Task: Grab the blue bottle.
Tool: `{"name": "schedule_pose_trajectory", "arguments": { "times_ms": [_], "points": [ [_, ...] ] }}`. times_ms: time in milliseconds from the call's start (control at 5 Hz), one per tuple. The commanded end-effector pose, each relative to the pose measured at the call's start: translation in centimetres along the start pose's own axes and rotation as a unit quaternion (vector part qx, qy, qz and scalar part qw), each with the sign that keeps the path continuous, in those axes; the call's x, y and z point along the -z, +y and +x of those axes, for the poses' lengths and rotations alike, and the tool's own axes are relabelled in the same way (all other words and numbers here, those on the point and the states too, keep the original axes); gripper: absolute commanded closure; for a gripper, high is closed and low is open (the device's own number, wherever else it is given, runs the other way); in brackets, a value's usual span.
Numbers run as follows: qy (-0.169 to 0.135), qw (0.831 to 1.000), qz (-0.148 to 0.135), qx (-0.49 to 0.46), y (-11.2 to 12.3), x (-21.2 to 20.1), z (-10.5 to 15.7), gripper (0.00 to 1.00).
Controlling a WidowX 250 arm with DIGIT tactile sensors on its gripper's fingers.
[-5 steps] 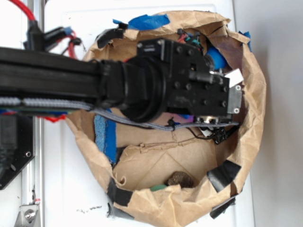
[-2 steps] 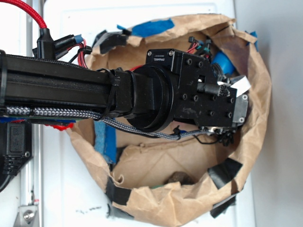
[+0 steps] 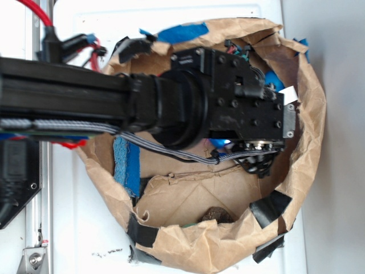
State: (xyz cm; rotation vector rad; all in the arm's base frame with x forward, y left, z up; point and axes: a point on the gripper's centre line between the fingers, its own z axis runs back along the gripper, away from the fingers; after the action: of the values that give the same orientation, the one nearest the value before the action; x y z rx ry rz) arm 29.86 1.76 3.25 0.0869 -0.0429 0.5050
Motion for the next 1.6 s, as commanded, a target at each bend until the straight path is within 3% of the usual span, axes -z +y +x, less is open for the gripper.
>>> {"name": "schedule_pose_trajectory", "arguments": {
  "times_ms": [0,200,400,800,1000,1400],
  "points": [
    [-0.042,0.993,-0.066,0.088,1.7,-10.0,-4.1,1.00],
    [-0.035,0.990,-0.060,0.122,2.0,-12.1,-4.8,1.00],
    [-0.054,0.987,-0.050,0.145,1.8,-13.5,-4.4,1.00],
    [-0.046,0.989,-0.048,0.131,1.5,-12.6,-3.2,1.00],
    [-0.055,0.991,-0.046,0.117,1.2,-10.4,-2.0,0.00],
    [-0.068,0.989,-0.068,0.114,0.6,-6.3,-1.1,0.00]
  ]
}}
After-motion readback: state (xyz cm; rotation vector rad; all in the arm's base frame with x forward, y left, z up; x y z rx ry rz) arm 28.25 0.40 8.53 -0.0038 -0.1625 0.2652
